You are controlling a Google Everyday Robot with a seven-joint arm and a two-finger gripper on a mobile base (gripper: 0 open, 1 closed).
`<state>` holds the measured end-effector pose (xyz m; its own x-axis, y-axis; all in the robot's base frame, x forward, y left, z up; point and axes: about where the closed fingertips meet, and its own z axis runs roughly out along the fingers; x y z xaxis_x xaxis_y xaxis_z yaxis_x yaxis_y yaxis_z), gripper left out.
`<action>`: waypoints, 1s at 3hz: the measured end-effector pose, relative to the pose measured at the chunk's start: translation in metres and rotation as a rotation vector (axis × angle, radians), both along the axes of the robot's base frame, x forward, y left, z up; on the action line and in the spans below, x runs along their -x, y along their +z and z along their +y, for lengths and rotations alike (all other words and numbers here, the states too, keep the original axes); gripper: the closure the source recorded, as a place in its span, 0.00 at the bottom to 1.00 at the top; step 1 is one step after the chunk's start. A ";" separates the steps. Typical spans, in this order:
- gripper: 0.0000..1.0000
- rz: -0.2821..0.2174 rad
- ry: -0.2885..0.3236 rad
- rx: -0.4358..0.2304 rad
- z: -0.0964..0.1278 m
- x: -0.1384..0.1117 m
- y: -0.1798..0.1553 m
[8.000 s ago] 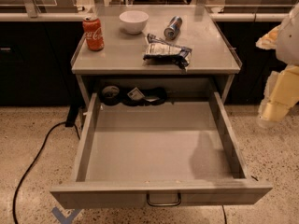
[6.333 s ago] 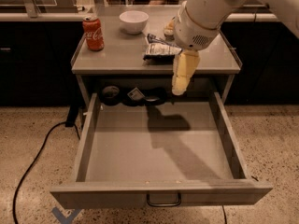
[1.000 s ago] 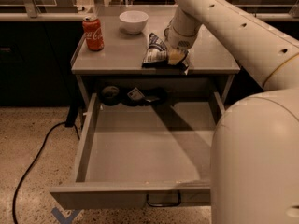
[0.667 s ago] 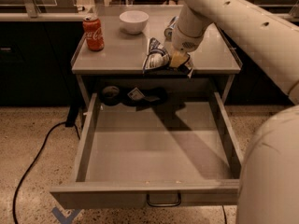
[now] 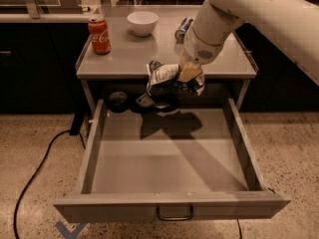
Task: Place blue chip bag into top drawer
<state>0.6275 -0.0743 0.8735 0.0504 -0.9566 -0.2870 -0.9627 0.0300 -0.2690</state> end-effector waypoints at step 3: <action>1.00 0.080 0.030 -0.008 -0.007 0.038 -0.028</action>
Offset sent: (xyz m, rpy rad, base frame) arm -0.0142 0.0006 -0.0144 0.0223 0.0438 0.0356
